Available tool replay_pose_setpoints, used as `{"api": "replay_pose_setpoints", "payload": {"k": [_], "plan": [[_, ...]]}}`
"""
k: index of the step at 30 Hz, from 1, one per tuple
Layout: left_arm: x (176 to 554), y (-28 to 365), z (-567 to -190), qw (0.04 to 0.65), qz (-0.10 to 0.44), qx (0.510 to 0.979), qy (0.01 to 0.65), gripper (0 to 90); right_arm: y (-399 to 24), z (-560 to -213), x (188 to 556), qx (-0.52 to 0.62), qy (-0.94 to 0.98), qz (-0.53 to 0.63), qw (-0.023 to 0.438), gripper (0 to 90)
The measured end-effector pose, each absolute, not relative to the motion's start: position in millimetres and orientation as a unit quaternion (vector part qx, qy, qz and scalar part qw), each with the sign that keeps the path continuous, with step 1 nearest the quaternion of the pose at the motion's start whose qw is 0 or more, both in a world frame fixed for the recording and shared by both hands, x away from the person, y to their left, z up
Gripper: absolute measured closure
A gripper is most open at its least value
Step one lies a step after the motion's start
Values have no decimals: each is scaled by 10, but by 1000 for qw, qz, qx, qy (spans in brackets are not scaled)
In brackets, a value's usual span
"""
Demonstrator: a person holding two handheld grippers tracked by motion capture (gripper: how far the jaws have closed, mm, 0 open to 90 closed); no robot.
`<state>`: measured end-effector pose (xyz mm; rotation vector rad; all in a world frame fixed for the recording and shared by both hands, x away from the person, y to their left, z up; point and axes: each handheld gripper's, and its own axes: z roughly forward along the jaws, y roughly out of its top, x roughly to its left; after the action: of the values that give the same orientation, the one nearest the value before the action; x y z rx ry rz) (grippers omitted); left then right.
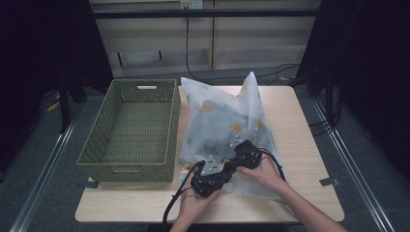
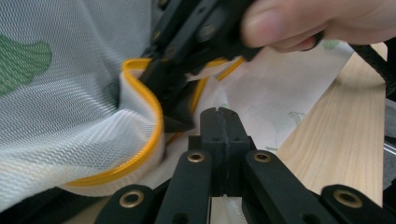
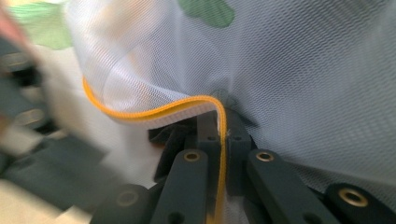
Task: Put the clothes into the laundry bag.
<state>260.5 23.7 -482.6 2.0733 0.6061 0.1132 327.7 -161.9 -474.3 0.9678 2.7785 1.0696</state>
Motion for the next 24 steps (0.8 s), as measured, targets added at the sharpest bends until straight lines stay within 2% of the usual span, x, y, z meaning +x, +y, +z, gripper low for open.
{"api": "replay_pose_setpoints", "payload": {"k": [6, 14, 16, 18, 21, 22, 24], "plan": [[2585, 205, -4786, 474, 42, 847, 238, 900, -1603, -4800, 3387, 318, 888, 330, 47, 890], [2545, 148, -4657, 487, 38, 843, 223, 900, -1571, -4795, 3677, 342, 875, 335, 74, 891], [2537, 129, -4650, 495, 22, 840, 219, 900, -1583, -4798, 3742, 353, 871, 333, 84, 891], [2508, 75, -4637, 468, 49, 856, 215, 900, -1619, -4822, 3818, 360, 866, 336, 86, 890], [2557, 97, -4763, 463, 45, 849, 249, 897, -1641, -4819, 3778, 354, 866, 343, 80, 891], [2583, 131, -4829, 457, 57, 846, 269, 881, -1643, -4801, 3737, 352, 868, 340, 82, 890], [2599, 180, -4880, 448, 72, 845, 284, 725, -1657, -4767, 3672, 345, 870, 345, 79, 889]]}}
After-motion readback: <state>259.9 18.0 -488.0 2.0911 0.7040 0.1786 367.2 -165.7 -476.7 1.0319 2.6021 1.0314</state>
